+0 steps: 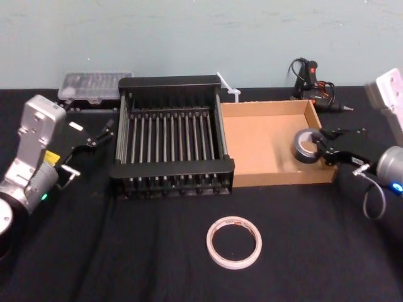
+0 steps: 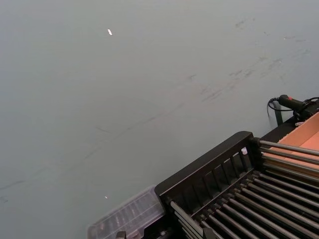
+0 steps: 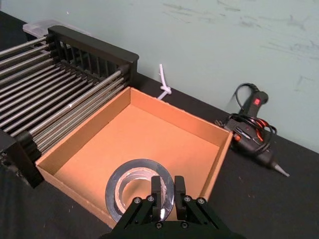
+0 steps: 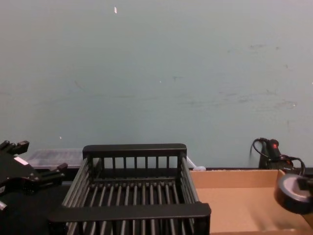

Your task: Pick up the white tape and place it into the black box , Pick up the silver tape and place it into the brown box.

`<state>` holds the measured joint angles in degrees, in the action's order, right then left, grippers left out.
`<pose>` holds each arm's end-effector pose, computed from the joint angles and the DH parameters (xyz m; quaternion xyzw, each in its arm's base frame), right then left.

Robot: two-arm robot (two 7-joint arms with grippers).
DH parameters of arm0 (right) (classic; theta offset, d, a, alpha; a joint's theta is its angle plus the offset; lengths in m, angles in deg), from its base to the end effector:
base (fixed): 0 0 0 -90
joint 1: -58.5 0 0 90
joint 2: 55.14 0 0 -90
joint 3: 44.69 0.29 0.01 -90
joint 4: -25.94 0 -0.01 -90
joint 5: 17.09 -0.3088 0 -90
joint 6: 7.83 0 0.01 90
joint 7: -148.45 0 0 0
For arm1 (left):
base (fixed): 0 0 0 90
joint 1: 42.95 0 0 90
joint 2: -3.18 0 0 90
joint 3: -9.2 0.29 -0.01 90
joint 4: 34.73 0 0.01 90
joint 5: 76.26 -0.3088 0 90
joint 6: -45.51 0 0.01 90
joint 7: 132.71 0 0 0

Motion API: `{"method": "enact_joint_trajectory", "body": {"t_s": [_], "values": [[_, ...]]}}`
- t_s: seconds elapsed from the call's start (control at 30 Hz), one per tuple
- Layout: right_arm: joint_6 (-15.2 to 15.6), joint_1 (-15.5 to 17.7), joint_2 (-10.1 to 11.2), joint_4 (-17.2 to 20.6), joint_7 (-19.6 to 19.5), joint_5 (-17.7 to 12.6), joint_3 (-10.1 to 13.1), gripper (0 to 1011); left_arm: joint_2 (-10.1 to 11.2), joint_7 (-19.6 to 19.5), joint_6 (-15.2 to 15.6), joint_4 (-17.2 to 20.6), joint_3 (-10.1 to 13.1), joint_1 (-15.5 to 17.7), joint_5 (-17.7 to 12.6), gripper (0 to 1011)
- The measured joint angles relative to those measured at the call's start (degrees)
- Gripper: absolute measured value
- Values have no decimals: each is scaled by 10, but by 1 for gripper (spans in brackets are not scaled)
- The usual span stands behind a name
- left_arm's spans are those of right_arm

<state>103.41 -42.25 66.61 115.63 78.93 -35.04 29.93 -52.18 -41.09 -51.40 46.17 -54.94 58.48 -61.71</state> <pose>0.3675 -0.0857 -0.2415 -0.2061 0.0375 -0.4875 0.8476 0.3581 0.0827 -0.3023 0.1414 -0.1324 0.5799 0.7913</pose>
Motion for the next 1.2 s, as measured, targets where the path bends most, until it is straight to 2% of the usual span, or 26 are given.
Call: {"method": "enact_joint_trajectory", "body": {"t_s": [0.2,0.23,0.4,0.67,0.73,0.87,0.93,1.03,1.2], "values": [[-4,-31,-19,-32,5,13,-19,158,0,0,0,0,0,0,0,1001],[-5,-53,-35,-55,7,26,-30,158,0,0,0,0,0,0,0,1001],[-5,-52,-34,-54,7,25,-29,179,0,0,0,0,0,0,0,1001],[-5,-51,-33,-53,7,24,-28,393,0,0,0,0,0,0,0,1001],[-5,-51,-33,-52,7,24,-28,482,0,0,0,0,0,0,0,1001],[-5,-51,-33,-52,7,23,-28,582,0,0,0,0,0,0,0,1001],[-5,-51,-33,-52,7,23,-28,683,0,0,0,0,0,0,0,1001],[-4,-51,-33,-52,7,23,-28,737,0,0,0,0,0,0,0,1001],[-4,-50,-33,-52,7,23,-28,903,0,0,0,0,0,0,0,1001]]}}
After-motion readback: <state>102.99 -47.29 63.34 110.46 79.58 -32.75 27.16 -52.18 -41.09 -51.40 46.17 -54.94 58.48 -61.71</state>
